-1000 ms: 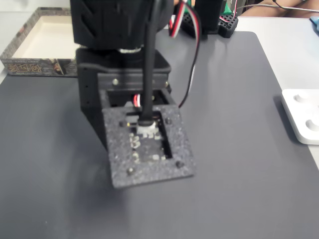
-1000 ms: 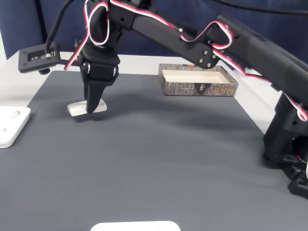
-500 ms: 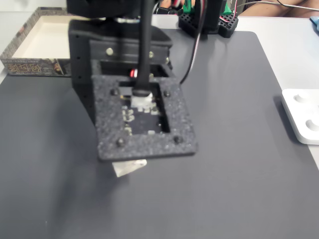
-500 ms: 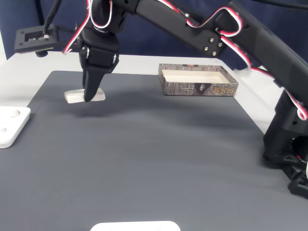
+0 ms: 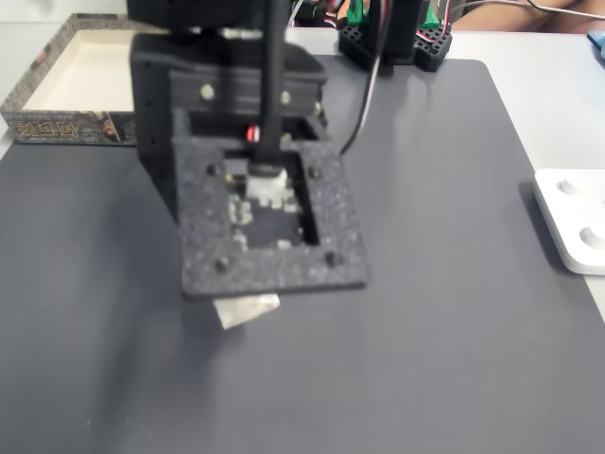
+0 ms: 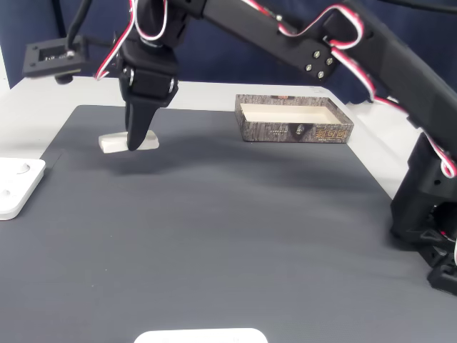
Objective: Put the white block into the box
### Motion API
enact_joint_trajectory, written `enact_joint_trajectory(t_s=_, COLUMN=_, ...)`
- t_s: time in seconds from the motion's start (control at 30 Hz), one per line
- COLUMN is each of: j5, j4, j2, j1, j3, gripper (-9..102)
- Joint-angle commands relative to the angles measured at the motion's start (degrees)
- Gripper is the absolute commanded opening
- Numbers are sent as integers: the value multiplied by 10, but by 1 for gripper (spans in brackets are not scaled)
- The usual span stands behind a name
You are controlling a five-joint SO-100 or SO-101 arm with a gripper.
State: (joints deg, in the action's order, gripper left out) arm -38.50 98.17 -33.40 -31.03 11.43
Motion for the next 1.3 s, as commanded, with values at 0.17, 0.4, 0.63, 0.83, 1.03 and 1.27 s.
enact_joint_trajectory(t_s=0.17, j5=8, j4=4, j2=-251, j1=-61, j3=171, gripper=-2)
enact_joint_trajectory(t_s=0.4, j5=10, j4=-4, j2=-341, j1=-84, j3=301, gripper=-2)
enact_joint_trajectory(t_s=0.63, j5=-13, j4=-4, j2=-409, j1=-122, j3=409, gripper=-2)
enact_joint_trajectory(t_s=0.83, j5=-38, j4=-4, j2=-444, j1=-151, j3=471, gripper=-2)
enact_joint_trajectory(t_s=1.03, j5=-59, j4=-28, j2=-502, j1=-202, j3=548, gripper=-2)
enact_joint_trajectory(t_s=1.27, j5=-107, j4=-33, j2=-510, j1=-277, j3=586, gripper=-2)
